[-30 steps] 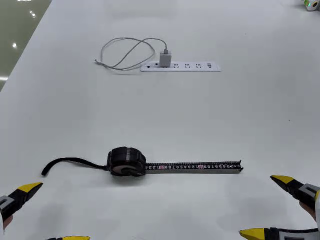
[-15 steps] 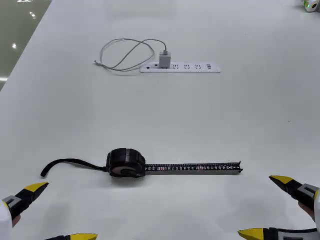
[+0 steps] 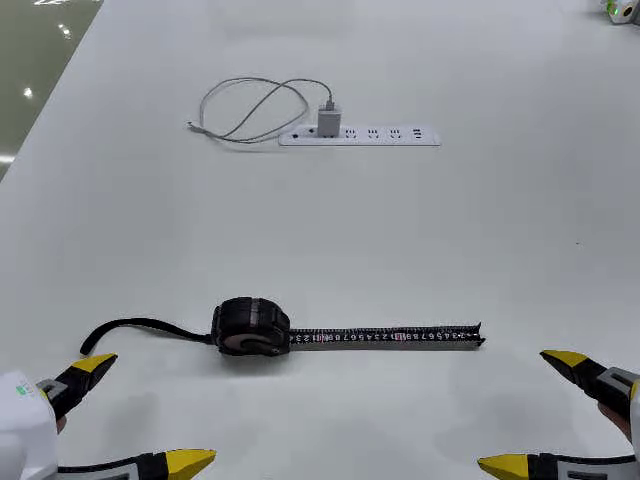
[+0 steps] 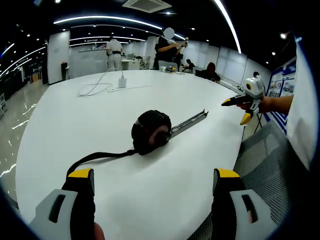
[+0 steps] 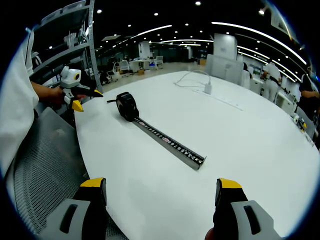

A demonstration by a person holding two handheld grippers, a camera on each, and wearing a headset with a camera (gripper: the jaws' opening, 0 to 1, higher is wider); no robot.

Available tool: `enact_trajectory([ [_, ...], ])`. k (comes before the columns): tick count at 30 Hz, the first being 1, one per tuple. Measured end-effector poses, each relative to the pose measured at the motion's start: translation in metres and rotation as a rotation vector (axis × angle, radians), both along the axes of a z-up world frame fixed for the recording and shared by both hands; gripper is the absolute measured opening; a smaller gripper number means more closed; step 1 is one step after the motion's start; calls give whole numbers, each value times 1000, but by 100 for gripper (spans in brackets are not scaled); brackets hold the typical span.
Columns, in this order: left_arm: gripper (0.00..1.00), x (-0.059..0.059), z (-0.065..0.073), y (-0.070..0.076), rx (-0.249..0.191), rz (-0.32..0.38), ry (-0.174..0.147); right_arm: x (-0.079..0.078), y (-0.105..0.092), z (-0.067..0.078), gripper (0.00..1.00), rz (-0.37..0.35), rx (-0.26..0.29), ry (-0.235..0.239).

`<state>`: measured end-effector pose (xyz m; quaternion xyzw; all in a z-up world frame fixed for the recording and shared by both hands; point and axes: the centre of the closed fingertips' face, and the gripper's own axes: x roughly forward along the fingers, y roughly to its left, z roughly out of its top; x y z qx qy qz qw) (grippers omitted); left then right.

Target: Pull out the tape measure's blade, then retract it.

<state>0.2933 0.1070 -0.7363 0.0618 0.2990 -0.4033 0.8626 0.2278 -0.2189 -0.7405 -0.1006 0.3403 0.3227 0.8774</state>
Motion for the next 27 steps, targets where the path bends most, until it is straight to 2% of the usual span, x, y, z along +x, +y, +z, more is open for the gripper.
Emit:
enact_trajectory([
  [14, 96, 12, -1, -21, -20, -13, -1, 0, 0, 0, 89, -2, 11, -3],
  [27, 94, 28, 0, -40, -84, 28, 7, 1, -3, -1, 88, -9, 12, -3],
])
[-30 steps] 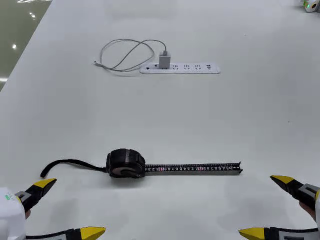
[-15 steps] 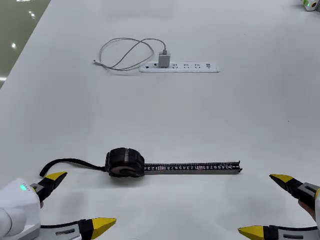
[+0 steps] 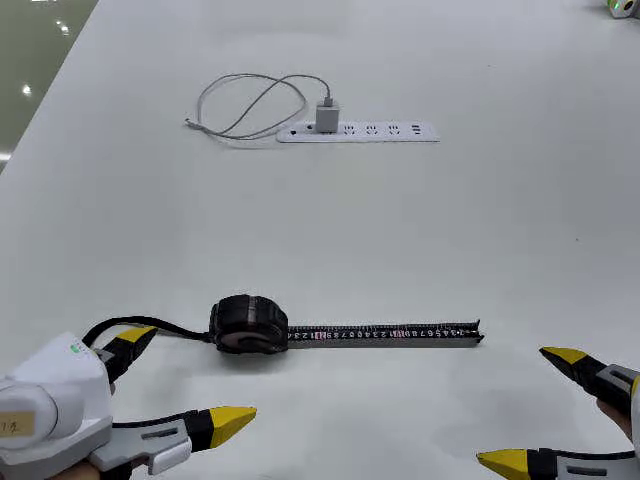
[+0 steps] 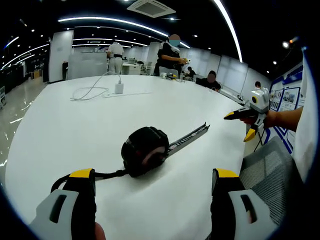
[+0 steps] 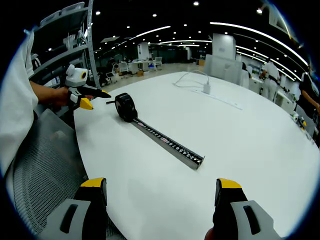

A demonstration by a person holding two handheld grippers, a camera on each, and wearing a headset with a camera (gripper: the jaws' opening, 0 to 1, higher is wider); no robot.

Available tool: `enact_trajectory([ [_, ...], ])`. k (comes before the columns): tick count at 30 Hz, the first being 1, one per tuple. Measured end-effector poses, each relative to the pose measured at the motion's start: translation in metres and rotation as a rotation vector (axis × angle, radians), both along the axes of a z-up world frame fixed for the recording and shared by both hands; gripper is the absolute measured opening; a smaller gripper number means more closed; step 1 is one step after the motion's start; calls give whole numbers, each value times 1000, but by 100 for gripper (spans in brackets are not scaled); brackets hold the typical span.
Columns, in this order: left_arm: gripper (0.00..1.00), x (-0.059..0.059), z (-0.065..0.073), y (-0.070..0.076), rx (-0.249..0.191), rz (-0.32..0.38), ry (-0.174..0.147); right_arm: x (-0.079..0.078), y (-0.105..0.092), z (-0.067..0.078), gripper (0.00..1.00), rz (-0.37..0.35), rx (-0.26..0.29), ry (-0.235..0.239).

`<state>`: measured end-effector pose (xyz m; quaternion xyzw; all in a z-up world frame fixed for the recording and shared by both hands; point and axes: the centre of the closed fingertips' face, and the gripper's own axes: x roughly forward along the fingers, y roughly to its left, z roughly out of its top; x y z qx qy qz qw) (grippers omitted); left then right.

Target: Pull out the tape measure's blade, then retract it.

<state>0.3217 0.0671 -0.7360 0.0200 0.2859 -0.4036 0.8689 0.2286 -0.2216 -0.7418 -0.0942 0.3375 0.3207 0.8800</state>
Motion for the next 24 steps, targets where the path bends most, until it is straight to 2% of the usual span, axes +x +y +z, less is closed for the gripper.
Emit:
enact_trajectory([
  [8, 94, 11, 1, -14, -33, 24, 11, 2, 0, 0, 88, -1, 1, -3],
  [19, 94, 17, -5, -30, -36, 23, 23, 6, -3, 0, 88, -2, 1, -4],
  [24, 93, 17, -11, -37, -32, 0, 31, 10, -3, -2, 88, -1, 6, -2],
])
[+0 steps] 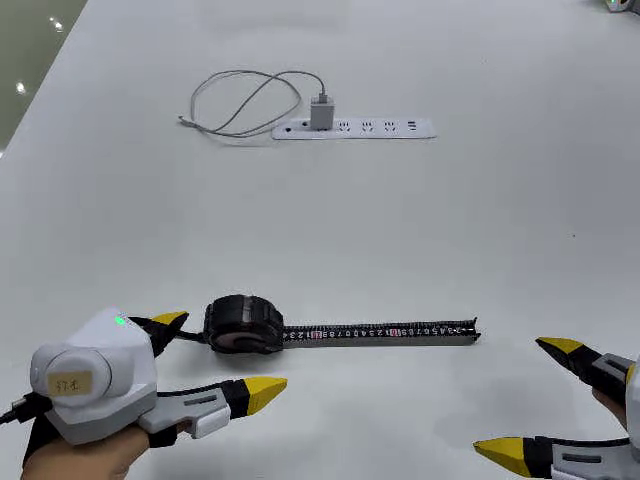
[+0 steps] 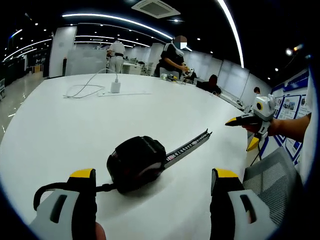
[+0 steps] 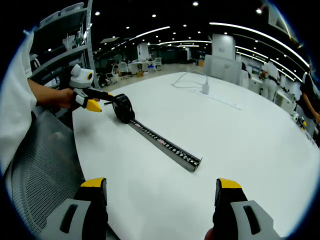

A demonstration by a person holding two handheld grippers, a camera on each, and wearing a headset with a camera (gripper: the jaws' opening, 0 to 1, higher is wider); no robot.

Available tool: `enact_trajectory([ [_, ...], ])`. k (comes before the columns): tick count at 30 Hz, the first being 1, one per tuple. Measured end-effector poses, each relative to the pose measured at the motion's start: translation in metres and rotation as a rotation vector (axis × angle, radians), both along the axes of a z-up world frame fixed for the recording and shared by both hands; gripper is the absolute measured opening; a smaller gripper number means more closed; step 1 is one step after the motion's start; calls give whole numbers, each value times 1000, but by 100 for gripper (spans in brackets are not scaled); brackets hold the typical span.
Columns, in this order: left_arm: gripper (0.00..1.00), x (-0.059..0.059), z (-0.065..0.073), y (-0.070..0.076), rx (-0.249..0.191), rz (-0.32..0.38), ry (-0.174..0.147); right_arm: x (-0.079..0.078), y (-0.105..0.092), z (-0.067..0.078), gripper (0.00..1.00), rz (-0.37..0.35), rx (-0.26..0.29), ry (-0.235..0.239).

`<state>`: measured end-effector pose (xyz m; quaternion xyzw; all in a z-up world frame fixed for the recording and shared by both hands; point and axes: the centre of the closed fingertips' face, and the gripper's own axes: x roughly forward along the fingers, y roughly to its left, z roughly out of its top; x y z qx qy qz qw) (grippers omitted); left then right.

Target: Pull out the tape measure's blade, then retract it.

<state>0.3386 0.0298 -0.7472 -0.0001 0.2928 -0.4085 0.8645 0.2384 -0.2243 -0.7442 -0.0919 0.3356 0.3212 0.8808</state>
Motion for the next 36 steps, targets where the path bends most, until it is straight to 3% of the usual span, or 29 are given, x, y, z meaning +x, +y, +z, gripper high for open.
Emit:
enact_trajectory([
  [10, 91, -3, -5, -12, -11, -9, 20, 5, 1, -1, 88, 3, 6, -1],
  [19, 91, -3, -4, -14, -10, 19, 6, 5, 1, 0, 88, 1, 4, -2],
  [25, 88, 4, -4, -13, -13, 87, 14, 5, 1, 0, 84, 7, 6, 0],
  [31, 83, 7, -6, -13, 32, 143, -1, 11, -1, 0, 80, 28, -10, -3],
  [36, 84, 9, -7, -15, 40, 176, -3, 15, -3, 2, 73, 61, -29, -1],
])
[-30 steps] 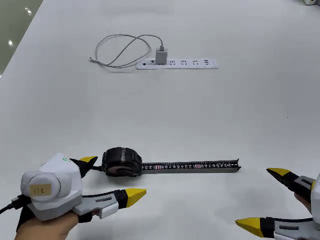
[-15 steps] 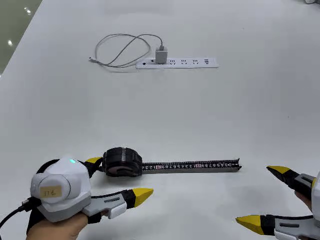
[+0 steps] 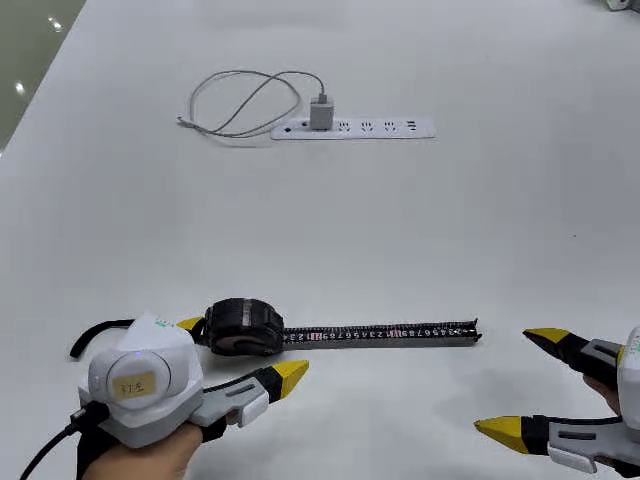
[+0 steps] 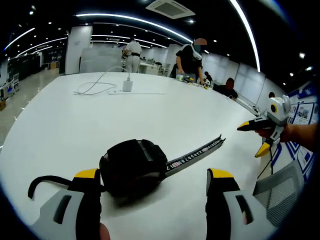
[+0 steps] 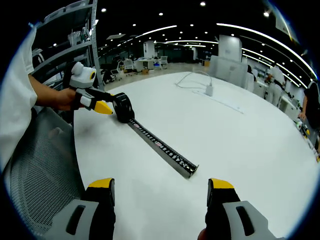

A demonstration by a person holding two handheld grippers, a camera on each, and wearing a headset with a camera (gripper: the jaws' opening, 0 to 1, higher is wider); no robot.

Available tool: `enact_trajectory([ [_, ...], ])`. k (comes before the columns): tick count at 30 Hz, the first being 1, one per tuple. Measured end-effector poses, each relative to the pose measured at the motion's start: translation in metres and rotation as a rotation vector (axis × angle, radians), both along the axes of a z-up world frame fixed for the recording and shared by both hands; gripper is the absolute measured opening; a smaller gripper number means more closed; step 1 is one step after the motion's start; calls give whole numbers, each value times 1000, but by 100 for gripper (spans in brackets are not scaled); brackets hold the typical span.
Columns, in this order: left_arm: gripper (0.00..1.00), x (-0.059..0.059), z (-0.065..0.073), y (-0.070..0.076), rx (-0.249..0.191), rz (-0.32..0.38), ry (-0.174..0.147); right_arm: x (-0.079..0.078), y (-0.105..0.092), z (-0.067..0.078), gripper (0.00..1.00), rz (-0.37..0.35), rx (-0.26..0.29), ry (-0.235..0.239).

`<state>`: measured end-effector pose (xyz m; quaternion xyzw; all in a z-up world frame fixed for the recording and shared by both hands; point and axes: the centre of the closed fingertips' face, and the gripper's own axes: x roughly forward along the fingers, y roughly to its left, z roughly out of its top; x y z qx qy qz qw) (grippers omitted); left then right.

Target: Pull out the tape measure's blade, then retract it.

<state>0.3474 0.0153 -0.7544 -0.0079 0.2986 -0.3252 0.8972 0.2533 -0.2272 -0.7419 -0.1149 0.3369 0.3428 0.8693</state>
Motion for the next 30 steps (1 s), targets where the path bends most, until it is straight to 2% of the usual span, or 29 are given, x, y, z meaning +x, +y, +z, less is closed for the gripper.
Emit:
enact_trajectory([
  [3, 81, 3, -1, 2, 13, 18, 2, 2, -4, -2, 71, 20, -24, 4],
  [5, 81, 4, 0, 1, -8, 39, 11, 5, -6, -2, 69, 35, -36, 5],
  [7, 81, 5, -1, 0, 14, 41, 5, 8, -10, -4, 67, 51, -61, 5],
  [8, 81, 5, -1, 1, 11, 48, 5, 9, -13, -5, 64, 62, -80, 3],
  [9, 81, 5, -1, 0, 0, 63, 8, 10, -13, -6, 64, 68, -73, 8],
  [13, 81, 7, -2, -1, 11, 80, 3, 16, -18, -9, 61, 97, -92, 17],
  [18, 81, 9, -3, -3, 21, 115, 1, 21, -16, -9, 56, 140, -112, 29],
  [20, 81, 10, -4, -3, 42, 125, -2, 23, -17, -12, 53, 188, -152, 28],
  [23, 80, 12, -4, -1, 40, 150, -3, 26, -16, -13, 53, 205, -149, 41],
  [30, 79, 14, -5, -1, 55, 180, -12, 32, -16, -18, 48, 289, -198, 58],
])
